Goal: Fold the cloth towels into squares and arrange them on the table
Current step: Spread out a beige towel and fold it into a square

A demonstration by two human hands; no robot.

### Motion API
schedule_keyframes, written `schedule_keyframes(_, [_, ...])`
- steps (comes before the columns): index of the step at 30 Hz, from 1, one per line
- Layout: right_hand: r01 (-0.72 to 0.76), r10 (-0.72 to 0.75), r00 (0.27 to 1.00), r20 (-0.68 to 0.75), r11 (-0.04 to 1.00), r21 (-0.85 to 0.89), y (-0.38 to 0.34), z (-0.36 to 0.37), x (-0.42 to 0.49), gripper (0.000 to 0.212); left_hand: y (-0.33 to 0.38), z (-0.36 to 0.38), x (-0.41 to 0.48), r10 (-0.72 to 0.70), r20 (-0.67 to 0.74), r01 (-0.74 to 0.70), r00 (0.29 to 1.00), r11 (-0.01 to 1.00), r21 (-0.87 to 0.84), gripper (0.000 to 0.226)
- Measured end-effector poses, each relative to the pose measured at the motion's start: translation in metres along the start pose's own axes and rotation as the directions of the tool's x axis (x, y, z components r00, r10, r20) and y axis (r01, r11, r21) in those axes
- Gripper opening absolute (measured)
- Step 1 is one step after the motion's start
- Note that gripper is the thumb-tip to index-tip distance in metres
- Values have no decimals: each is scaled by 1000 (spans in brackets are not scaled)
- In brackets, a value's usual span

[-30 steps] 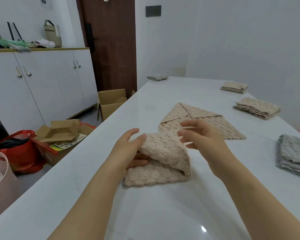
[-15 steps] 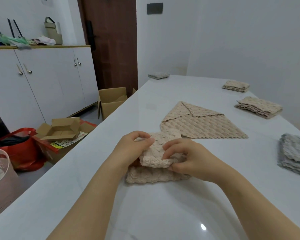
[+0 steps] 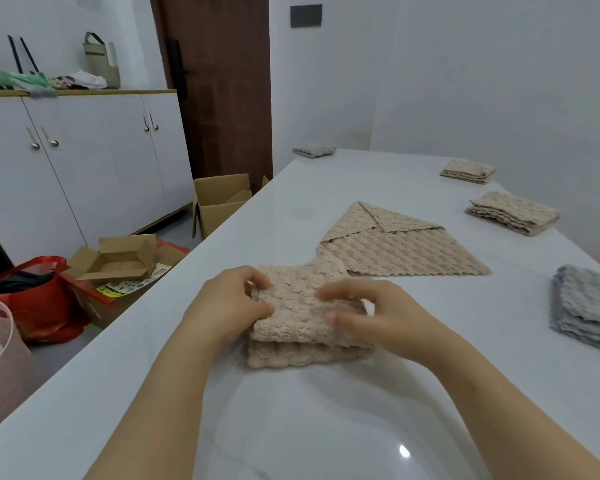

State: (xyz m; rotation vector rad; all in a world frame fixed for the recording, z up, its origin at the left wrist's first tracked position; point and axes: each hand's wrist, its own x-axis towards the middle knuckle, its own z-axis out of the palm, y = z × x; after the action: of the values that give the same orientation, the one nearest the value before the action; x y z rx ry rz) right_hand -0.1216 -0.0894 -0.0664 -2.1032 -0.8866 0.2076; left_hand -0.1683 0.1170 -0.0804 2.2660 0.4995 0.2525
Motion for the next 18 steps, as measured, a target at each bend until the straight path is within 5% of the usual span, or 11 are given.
schedule_keyframes(3, [38,-74,978,-196,983,-182,2,4,4,36,10,5,-3,120,-192,-110,974,992,63,32])
schedule_keyframes(5, [3,-54,988,-144,941,-338,10,14,7,45,16,17,-5,237,-21,-232,971,962,147,42])
schedule_keyframes(8, [-85,92,996,-5,900,-428,25,26,6,49,10,33,-5,139,328,-278,934,859,429,49])
schedule_keyframes(11, [-133,160,987,23,887,-443,28,31,3,50,0,35,-6,92,361,-280,928,812,512,52])
schedule_keyframes(18, [-180,202,979,-1,873,-454,26,31,3,51,-8,36,-13,238,286,-358,928,780,512,51])
